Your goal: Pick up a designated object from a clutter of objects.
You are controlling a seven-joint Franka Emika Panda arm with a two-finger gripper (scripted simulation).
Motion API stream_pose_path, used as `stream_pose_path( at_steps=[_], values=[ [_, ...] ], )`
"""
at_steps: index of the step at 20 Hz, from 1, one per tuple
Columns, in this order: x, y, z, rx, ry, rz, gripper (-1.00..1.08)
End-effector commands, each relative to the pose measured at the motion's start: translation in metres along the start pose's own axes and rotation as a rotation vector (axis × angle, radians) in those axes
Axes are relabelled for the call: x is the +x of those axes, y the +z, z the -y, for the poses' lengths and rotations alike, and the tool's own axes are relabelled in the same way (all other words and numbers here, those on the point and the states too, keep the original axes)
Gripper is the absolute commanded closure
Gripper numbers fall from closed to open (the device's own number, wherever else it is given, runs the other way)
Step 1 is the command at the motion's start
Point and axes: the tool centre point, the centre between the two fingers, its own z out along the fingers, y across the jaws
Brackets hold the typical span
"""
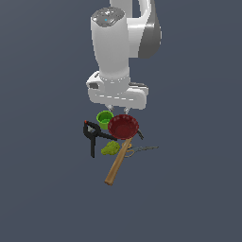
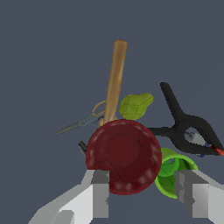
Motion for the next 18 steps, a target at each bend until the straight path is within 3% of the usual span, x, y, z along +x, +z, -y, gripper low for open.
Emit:
stream_pose_path(
  at_steps=[1, 10, 18],
  values=[
    [-0.008, 0.018, -0.013, 0.014, 0.090, 0.000, -0.20],
    [-0.051, 0.084, -0.070, 0.051, 0.475, -0.004, -0.20],
    [-0.099, 0.126, -0.114, 0.057, 0.784, -0.011, -0.20]
  ],
)
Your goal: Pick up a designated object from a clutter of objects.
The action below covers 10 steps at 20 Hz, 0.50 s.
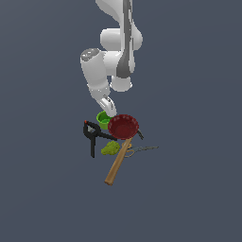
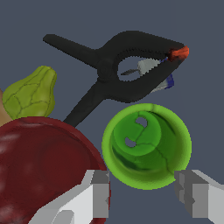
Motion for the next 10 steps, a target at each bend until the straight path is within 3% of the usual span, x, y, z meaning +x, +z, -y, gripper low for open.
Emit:
stream_pose_path(
  at_steps=[1, 10],
  values=[
    [-0.003, 0.009, -0.018, 0.001, 0.082, -0.006, -0.20],
    [-0.010, 0.025, -0.054, -0.001, 0.237, -0.019, -0.20]
  ],
)
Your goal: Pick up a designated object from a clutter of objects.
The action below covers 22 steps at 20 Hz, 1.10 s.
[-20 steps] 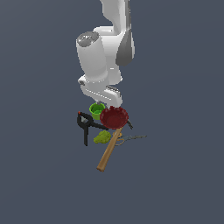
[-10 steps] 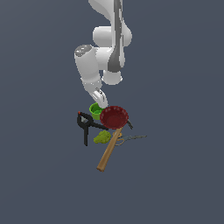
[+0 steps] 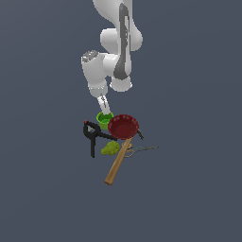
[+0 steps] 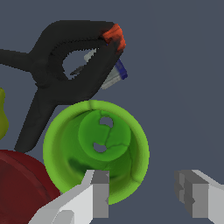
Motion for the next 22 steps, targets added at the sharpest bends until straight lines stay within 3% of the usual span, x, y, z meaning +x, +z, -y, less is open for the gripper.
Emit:
stream_pose_path(
  at_steps=[1, 22],
  values=[
    [0.000, 0.002, -0.005, 0.000, 0.023, -0.003, -0.20],
    [0.000, 0.031, -0.007, -0.001, 0.028, -0.004, -0.20]
  ],
)
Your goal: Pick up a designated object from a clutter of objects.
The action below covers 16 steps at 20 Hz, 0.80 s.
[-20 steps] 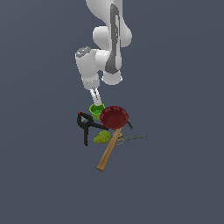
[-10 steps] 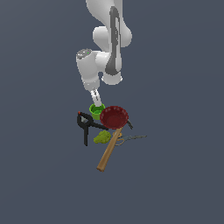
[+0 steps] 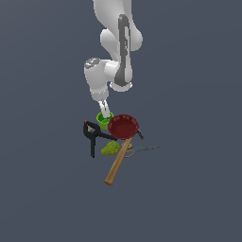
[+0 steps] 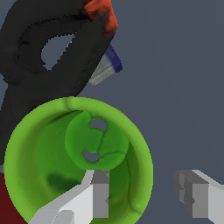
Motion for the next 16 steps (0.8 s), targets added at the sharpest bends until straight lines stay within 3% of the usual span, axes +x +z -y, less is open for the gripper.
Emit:
stream_pose_path(
  at_steps=[1, 4, 5, 16],
  values=[
    [0.0001, 0.0024, 0.0002, 0.001, 0.001, 0.000, -0.20],
    [0.0001, 0.0030, 0.0004, 0.001, 0.001, 0.000, -0.20],
    [0.0001, 0.0030, 0.0004, 0.001, 0.001, 0.000, 1.08],
    [0.0002, 0.0027, 0.0007, 0.002, 0.001, 0.000, 1.08]
  ],
)
